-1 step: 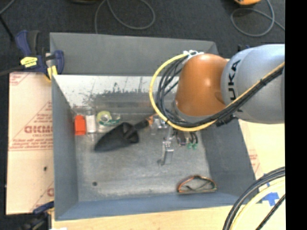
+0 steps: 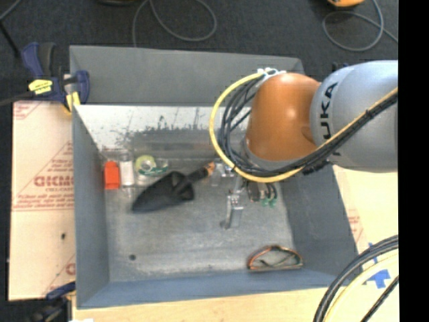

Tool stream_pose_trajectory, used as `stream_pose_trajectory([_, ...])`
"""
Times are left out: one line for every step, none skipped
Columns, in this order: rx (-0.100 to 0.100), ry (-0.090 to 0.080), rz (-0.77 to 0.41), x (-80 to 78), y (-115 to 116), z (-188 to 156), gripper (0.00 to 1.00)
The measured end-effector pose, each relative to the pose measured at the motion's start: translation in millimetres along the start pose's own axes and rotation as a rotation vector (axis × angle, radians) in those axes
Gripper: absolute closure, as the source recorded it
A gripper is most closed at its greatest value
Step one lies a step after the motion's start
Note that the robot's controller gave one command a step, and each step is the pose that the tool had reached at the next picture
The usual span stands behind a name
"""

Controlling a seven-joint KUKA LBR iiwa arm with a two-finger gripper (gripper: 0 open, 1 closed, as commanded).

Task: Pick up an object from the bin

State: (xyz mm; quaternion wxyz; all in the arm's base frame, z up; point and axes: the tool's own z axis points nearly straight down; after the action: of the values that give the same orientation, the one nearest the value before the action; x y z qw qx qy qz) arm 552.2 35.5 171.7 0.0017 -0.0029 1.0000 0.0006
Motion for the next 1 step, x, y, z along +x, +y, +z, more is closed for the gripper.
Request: stream_pose_trajectory([0.000, -0.007, -0.026, -40.9, 29.3, 56.9, 0.00])
